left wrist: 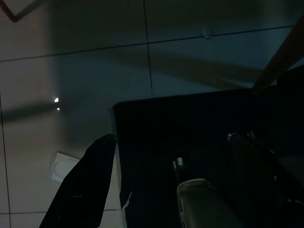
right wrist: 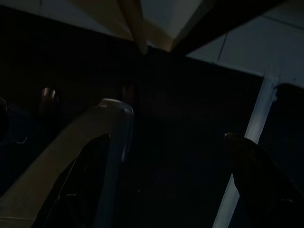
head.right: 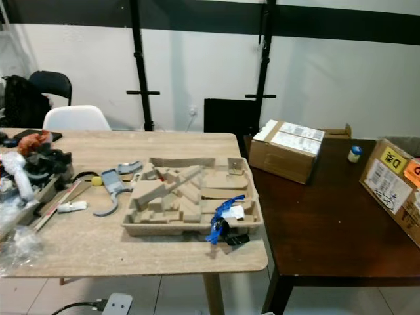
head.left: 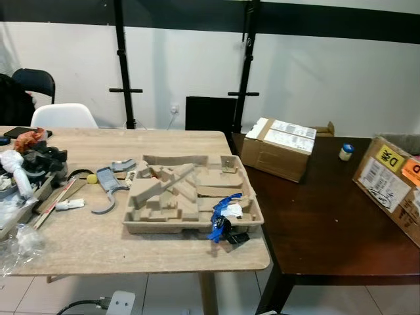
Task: Picking trash to rubbish bin
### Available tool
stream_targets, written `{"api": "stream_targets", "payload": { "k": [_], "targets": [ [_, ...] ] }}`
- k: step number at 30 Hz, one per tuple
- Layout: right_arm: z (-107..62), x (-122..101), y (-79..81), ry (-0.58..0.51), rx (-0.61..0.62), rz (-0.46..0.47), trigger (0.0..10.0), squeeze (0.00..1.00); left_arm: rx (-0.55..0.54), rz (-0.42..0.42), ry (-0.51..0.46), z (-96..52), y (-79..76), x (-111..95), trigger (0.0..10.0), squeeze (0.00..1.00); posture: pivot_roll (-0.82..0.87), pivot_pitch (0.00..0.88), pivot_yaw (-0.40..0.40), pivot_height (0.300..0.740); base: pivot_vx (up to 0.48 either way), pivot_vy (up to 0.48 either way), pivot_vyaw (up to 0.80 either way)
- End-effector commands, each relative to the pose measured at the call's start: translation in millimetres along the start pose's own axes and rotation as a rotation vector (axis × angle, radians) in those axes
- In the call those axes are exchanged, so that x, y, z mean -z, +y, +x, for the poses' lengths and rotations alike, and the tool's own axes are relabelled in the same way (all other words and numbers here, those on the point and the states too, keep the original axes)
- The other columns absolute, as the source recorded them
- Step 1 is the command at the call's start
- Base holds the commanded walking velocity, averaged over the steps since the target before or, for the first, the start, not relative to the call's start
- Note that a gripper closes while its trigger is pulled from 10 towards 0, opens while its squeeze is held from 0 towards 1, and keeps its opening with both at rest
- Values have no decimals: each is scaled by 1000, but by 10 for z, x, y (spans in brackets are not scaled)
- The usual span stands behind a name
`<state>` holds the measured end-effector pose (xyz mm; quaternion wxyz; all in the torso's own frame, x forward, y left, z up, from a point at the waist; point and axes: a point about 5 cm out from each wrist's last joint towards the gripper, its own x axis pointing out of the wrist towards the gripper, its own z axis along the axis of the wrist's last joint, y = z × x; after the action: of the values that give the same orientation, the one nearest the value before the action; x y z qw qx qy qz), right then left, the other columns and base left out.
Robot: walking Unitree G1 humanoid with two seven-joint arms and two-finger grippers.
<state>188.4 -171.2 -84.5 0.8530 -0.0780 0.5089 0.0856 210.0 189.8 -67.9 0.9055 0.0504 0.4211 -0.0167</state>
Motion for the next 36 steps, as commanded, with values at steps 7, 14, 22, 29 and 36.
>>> {"api": "stream_targets", "payload": {
  "k": [7, 14, 22, 29, 36],
  "targets": [
    [-22, 163, -27, 5, -8, -13, 10000, 0, -12, -12, 1, -14, 28, 41, 10000, 0, 90, 0, -61, 740, 0, 0, 0],
    [-5, -26, 16, -50, -36, -5, 10000, 0, -23, -36, -14, -20, 41, 44, 10000, 0, 90, 0, -60, 740, 0, 0, 0],
    [-5, -59, 15, -59, -42, -1, 10000, 0, -26, -74, -34, -24, 46, 34, 10000, 0, 86, 3, -55, 740, 0, 0, 0],
    [-7, -45, 13, -57, -44, 7, 10000, 0, -13, -86, -52, -27, 27, 26, 10000, 0, 78, 0, -48, 740, 0, 0, 0],
    [-6, -53, 26, -57, -46, 11, 10000, 0, 19, -52, -54, -21, -9, 9, 10000, 0, 73, 0, -46, 740, 0, 0, 0]
  ]
}}
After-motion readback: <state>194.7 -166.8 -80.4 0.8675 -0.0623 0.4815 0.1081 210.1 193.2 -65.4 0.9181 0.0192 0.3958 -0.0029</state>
